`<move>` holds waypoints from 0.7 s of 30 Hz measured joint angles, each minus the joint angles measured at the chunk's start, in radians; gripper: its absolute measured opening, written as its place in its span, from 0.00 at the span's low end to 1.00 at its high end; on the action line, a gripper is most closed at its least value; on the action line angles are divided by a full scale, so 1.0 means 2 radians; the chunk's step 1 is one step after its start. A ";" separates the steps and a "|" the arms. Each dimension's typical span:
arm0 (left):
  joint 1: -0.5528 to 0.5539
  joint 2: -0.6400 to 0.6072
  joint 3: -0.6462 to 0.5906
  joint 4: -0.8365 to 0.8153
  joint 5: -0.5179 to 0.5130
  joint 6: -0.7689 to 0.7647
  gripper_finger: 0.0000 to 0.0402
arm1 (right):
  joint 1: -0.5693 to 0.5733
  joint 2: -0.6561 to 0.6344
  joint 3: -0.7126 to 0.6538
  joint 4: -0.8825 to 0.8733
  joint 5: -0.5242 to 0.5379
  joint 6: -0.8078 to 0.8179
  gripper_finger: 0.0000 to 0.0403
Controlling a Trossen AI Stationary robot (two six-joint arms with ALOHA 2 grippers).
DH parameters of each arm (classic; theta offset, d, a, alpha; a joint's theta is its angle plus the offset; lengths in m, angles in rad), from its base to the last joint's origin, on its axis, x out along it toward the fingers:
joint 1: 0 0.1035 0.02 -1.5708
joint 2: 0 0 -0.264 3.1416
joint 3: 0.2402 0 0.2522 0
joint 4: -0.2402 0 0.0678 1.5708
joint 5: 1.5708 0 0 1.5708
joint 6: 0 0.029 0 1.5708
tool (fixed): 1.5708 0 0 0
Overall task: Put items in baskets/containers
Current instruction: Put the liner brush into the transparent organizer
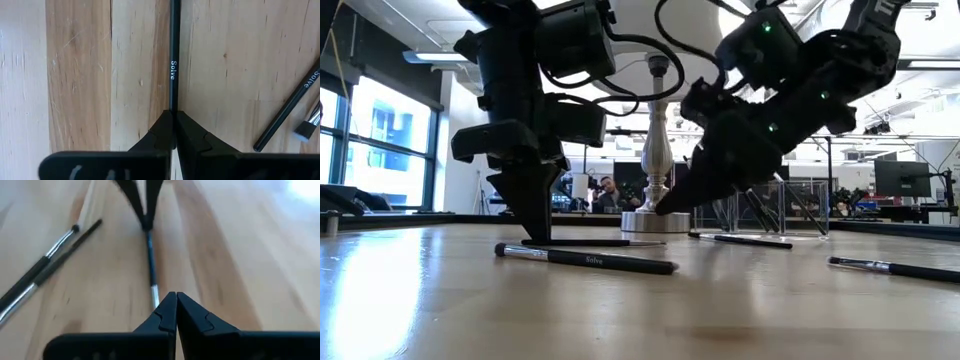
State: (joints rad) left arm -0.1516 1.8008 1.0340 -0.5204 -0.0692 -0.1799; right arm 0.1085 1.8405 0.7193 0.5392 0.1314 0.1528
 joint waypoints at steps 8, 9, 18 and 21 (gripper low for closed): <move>0.000 0.000 0.000 -0.001 0.000 0.000 0.01 | -0.002 0.020 0.000 0.024 -0.017 0.026 0.20; 0.000 0.000 0.000 -0.001 0.000 0.000 0.01 | -0.002 0.020 0.000 0.024 -0.017 0.024 0.23; 0.000 0.000 0.000 -0.001 0.000 0.000 0.01 | -0.002 0.044 0.000 0.037 -0.022 0.016 0.24; 0.000 0.000 0.000 -0.001 0.000 0.000 0.01 | -0.002 0.053 0.001 0.042 -0.024 0.037 0.20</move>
State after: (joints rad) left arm -0.1509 1.8008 1.0340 -0.5224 -0.0692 -0.1799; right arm 0.1048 1.9462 0.7205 0.6225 0.0841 0.2272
